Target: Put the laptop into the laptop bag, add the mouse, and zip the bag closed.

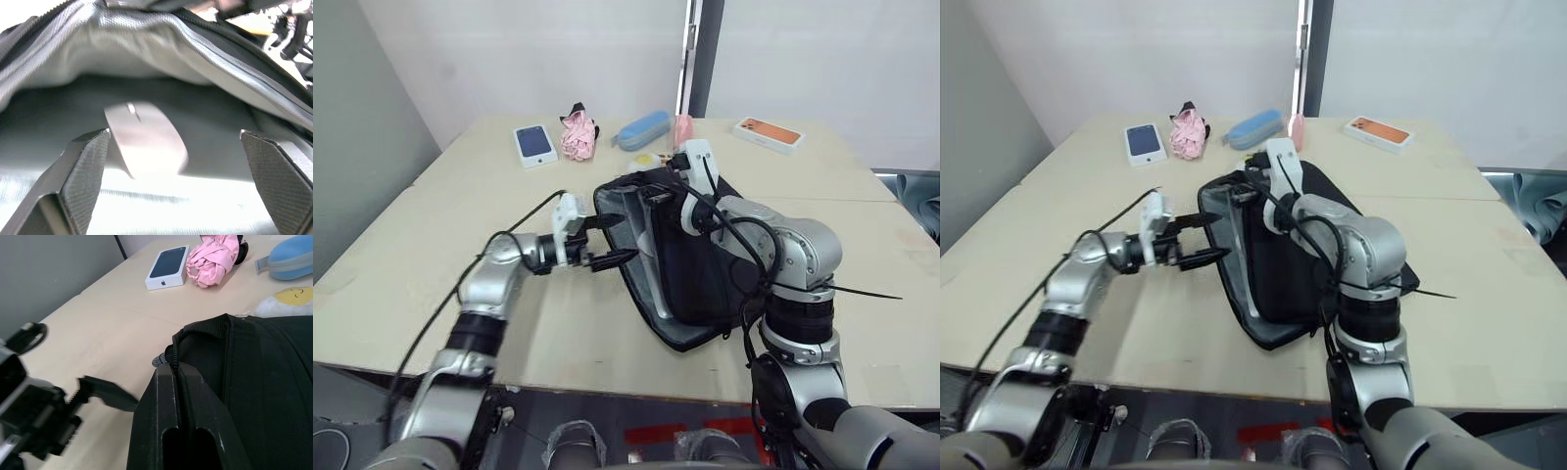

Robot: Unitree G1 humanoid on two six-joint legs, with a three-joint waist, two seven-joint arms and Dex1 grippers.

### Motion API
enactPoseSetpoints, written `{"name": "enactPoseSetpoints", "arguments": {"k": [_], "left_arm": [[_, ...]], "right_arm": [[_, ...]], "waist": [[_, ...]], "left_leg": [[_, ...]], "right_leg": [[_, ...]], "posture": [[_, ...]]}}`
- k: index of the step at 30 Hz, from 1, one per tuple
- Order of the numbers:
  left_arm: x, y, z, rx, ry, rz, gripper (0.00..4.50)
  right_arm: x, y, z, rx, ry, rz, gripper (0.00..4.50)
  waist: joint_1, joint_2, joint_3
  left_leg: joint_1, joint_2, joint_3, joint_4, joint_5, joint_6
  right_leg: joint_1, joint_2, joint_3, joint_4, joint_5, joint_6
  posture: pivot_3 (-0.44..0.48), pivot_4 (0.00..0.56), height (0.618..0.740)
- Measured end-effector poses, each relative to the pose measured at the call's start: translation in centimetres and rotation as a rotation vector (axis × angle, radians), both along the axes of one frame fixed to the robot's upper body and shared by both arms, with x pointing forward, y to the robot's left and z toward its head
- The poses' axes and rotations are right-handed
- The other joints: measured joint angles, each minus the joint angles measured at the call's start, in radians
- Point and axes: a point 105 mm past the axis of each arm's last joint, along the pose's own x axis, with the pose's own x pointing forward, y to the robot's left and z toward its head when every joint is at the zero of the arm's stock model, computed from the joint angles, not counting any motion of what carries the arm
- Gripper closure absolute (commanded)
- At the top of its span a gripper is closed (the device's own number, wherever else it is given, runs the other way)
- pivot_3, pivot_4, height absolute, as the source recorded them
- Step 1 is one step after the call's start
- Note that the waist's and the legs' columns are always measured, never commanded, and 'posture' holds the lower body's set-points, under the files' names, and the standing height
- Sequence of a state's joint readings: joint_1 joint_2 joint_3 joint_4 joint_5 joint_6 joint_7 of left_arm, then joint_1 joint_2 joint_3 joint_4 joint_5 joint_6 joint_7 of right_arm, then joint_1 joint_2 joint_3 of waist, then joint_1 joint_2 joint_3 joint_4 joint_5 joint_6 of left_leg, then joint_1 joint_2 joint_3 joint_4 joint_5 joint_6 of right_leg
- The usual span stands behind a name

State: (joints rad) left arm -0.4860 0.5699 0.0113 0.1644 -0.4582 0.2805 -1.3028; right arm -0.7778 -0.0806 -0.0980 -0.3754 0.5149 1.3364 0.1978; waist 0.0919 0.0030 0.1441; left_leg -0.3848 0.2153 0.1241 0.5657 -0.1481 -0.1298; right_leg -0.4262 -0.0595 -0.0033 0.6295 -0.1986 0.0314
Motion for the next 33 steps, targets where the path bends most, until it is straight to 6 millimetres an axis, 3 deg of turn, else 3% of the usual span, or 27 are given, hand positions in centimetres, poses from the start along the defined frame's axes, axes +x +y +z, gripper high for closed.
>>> {"name": "enactPoseSetpoints", "arguments": {"k": [5,8,14,17,33], "left_arm": [[-2.5,5.0,3.0,0.006,0.151,-0.014,0.04],[-3.1,7.5,4.9,0.032,0.151,0.022,0.04],[-3.6,9.8,4.0,0.059,0.213,0.079,0.04],[-4.0,11.2,4.5,0.077,0.209,0.124,0.04],[-5.3,13.1,4.2,0.126,0.243,0.174,0.04]], "right_arm": [[-0.7,-0.9,-0.5,-0.067,-0.045,0.088,4.5],[-1.1,-0.8,-1.3,-0.108,-0.065,0.172,4.5],[-1.8,-0.5,-1.7,-0.15,-0.117,0.337,4.5],[-2.6,-0.2,-1.8,-0.159,-0.152,0.459,4.5],[-6.4,0.2,-4.7,-0.232,-0.128,0.799,4.5]], "waist": [[0.003,0.0,0.0],[0.0,0.0,0.0],[-0.003,0.0,0.0],[-0.01,0.0,0.0],[-0.012,-0.002,-0.001]], "left_leg": [[0.0,0.0,0.0,0.0,0.0,0.0],[0.001,0.0,0.001,0.0,0.0,0.0],[0.0,0.0,0.001,0.0,0.0,0.0],[0.0,0.001,0.0,0.0,0.0,0.0],[0.0,0.001,0.0,0.002,-0.002,0.006]], "right_leg": [[0.0,0.0,0.0,0.0,-0.002,-0.003],[0.0,0.0,0.001,0.0,-0.004,-0.007],[0.0,0.0,0.001,0.0,-0.005,-0.008],[0.0,0.001,0.0,0.0,-0.005,-0.008],[0.0,0.0,0.0,0.002,-0.006,-0.01]], "posture": [[0.0,0.15,0.74],[0.0,0.15,0.74],[0.0,0.15,0.74],[0.0,0.15,0.74],[0.0,0.15,0.74]]}}
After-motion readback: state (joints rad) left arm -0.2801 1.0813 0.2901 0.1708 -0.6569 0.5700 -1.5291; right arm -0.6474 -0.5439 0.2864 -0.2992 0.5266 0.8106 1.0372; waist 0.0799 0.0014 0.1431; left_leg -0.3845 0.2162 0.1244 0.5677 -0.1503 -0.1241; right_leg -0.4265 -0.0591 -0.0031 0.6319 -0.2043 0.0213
